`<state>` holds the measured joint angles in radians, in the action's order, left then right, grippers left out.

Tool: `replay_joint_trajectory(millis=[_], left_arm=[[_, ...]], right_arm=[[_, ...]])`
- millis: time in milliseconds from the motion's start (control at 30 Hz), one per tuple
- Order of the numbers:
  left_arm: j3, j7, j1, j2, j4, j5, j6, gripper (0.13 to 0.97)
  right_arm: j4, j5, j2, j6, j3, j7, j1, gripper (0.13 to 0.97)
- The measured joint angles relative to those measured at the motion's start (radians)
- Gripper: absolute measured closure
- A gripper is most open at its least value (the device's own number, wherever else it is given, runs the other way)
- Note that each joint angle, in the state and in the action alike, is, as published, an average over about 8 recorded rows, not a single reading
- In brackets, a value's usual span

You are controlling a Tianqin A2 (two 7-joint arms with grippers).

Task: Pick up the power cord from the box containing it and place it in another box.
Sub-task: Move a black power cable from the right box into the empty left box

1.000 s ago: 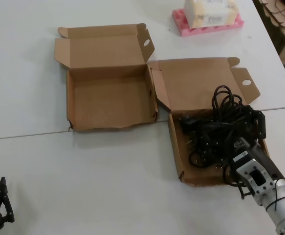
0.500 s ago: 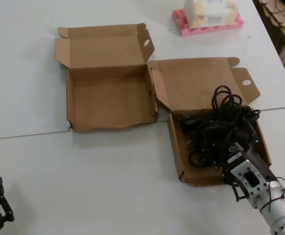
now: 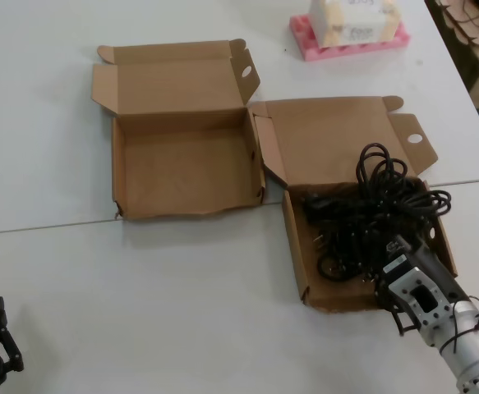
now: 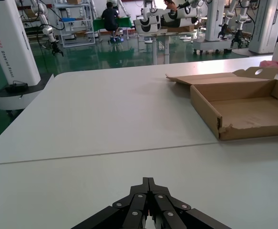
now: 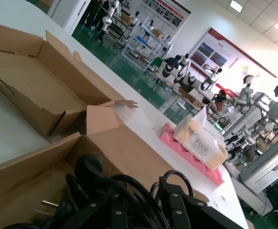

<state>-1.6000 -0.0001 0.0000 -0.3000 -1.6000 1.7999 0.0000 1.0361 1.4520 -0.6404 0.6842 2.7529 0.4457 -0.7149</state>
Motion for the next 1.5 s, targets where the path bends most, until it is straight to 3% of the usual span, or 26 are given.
replay_joint_trajectory(millis=[133, 433, 633, 767, 933, 1200, 1333, 1500], left_arm=[[0.0, 0.0, 0.0, 0.0, 0.0, 0.0, 0.0, 0.934], [0.0, 0.0, 0.0, 0.0, 0.0, 0.0, 0.0, 0.934], [0.0, 0.0, 0.0, 0.0, 0.0, 0.0, 0.0, 0.934], [0.0, 0.0, 0.0, 0.0, 0.0, 0.0, 0.0, 0.934], [0.0, 0.0, 0.0, 0.0, 0.0, 0.0, 0.0, 0.934], [0.0, 0.0, 0.0, 0.0, 0.0, 0.0, 0.0, 0.934], [0.0, 0.0, 0.0, 0.0, 0.0, 0.0, 0.0, 0.934], [0.0, 0.0, 0.0, 0.0, 0.0, 0.0, 0.0, 0.934]], right_arm=[[0.003, -0.016, -0.006, 0.014, 0.0, 0.0, 0.001, 0.788], [0.025, -0.047, -0.029, 0.065, 0.0, 0.0, -0.011, 0.896], [0.091, -0.013, -0.073, 0.119, -0.015, 0.0, -0.059, 0.919], [0.16, 0.045, -0.087, 0.104, -0.101, 0.0, -0.085, 0.933], [0.226, 0.117, -0.034, -0.023, -0.303, 0.0, -0.078, 0.933], [0.191, 0.22, 0.17, -0.33, -0.569, 0.0, -0.098, 0.934], [0.1, 0.366, 0.262, -0.446, -0.583, 0.0, -0.174, 0.934], [-0.087, 0.589, 0.343, -0.527, -0.472, 0.0, -0.324, 0.934]])
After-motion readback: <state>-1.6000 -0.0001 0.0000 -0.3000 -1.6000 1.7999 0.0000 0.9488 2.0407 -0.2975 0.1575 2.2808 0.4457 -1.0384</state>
